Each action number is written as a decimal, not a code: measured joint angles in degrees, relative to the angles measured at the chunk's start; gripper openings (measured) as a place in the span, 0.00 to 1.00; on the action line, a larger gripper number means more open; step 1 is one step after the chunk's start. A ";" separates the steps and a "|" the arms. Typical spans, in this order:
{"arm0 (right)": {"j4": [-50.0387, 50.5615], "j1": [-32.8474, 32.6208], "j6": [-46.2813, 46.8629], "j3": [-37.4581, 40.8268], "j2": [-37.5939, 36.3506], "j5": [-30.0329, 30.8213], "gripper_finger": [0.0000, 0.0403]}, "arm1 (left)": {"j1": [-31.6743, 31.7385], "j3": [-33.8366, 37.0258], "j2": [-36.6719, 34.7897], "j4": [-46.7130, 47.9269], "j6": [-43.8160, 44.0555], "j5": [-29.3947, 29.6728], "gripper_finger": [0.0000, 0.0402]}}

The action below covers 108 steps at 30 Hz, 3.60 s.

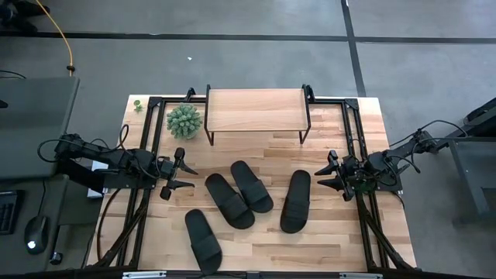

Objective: Pick and place slides into the shelf

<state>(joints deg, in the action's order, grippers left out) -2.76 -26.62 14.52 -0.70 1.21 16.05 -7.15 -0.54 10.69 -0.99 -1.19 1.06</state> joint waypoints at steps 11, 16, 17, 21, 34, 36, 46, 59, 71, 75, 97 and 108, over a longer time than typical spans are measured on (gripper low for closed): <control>0.01 0.00 0.00 -0.01 0.00 -0.01 0.35 | 0.01 0.00 0.01 -0.02 0.00 0.02 0.44; 0.00 0.00 0.00 -0.01 0.00 -0.01 0.35 | 0.01 0.00 0.00 -0.02 0.02 0.02 0.44; 0.00 0.01 0.00 -0.01 0.00 0.00 0.35 | 0.01 0.00 0.01 -0.02 0.02 0.00 0.44; 0.02 0.00 0.00 -0.01 0.00 0.00 0.35 | 0.00 0.00 0.00 -0.02 0.00 0.00 0.44; 0.00 0.00 0.00 -0.01 0.00 -0.01 0.35 | 0.01 0.00 -0.01 -0.02 0.00 0.00 0.44; 0.02 -0.01 0.00 -0.01 0.00 0.00 0.35 | -0.01 -0.01 0.00 -0.02 0.01 0.00 0.44; 0.01 0.01 0.00 -0.01 0.00 0.00 0.35 | 0.01 0.00 -0.01 -0.02 0.00 0.00 0.44; 0.00 0.00 0.00 0.00 0.00 0.00 0.35 | 0.01 -0.02 0.03 0.00 0.13 -0.11 0.44; 0.02 -0.01 0.00 -0.01 0.00 -0.02 0.35 | 0.00 -0.04 0.00 -0.52 -1.57 -0.02 0.44; 0.00 0.00 0.00 -0.01 0.00 0.00 0.35 | -0.01 -0.04 0.01 -0.29 -1.43 -0.02 0.44; -5.00 0.01 0.00 0.01 -0.04 1.09 0.35 | -0.01 -0.04 -0.05 -11.58 6.35 2.83 0.44; -6.23 0.01 -1.32 0.01 -0.06 6.12 0.35 | 0.01 -0.74 -0.05 -24.03 2.96 5.02 0.44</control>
<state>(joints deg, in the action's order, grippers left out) -8.99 -26.62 13.20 -0.69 1.15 22.17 -7.14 -1.28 10.64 -25.02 1.77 6.08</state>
